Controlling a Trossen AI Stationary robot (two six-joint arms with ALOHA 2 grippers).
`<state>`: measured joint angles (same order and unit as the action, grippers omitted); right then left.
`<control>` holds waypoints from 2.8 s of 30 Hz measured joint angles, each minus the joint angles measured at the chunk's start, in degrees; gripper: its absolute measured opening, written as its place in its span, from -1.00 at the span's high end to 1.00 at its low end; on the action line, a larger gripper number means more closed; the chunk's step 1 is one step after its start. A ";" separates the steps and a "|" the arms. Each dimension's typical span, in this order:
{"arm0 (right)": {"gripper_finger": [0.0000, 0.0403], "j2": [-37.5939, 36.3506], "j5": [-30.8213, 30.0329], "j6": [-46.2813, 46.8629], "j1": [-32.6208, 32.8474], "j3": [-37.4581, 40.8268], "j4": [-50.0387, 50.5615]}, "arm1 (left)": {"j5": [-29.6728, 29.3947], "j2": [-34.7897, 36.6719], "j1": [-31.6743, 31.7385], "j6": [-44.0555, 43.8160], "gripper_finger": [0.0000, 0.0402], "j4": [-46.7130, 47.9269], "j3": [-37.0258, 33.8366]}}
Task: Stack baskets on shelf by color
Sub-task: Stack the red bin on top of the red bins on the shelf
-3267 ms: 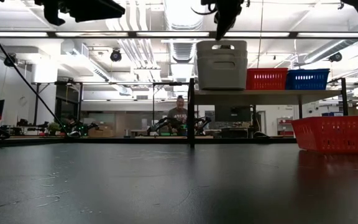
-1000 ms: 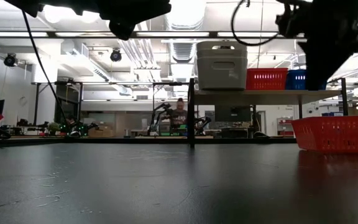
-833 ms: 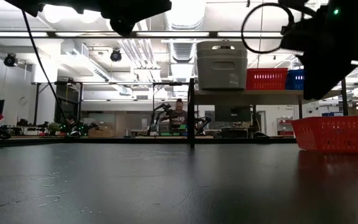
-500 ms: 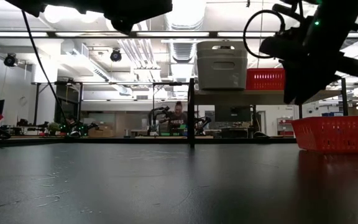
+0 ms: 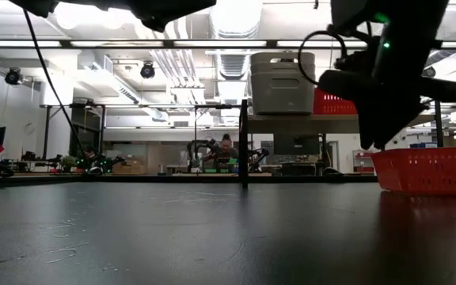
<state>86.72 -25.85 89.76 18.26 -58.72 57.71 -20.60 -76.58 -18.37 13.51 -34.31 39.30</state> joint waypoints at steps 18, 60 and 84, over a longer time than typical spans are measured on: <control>0.11 10.34 5.07 4.98 -0.86 -9.33 11.46 | 0.00 1.45 0.00 11.05 0.54 -0.18 -0.87; 0.96 10.40 -7.70 -74.77 22.64 -58.07 31.12 | 0.92 6.52 -2.91 -7.20 0.54 2.92 -2.90; 0.96 -12.61 2.91 -97.36 -20.05 -57.90 32.34 | 0.92 7.75 -3.89 -7.18 0.54 5.23 -2.94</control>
<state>74.11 -22.93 -7.61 -1.79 -116.62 90.05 -19.68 -68.84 -22.26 6.33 -29.08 36.36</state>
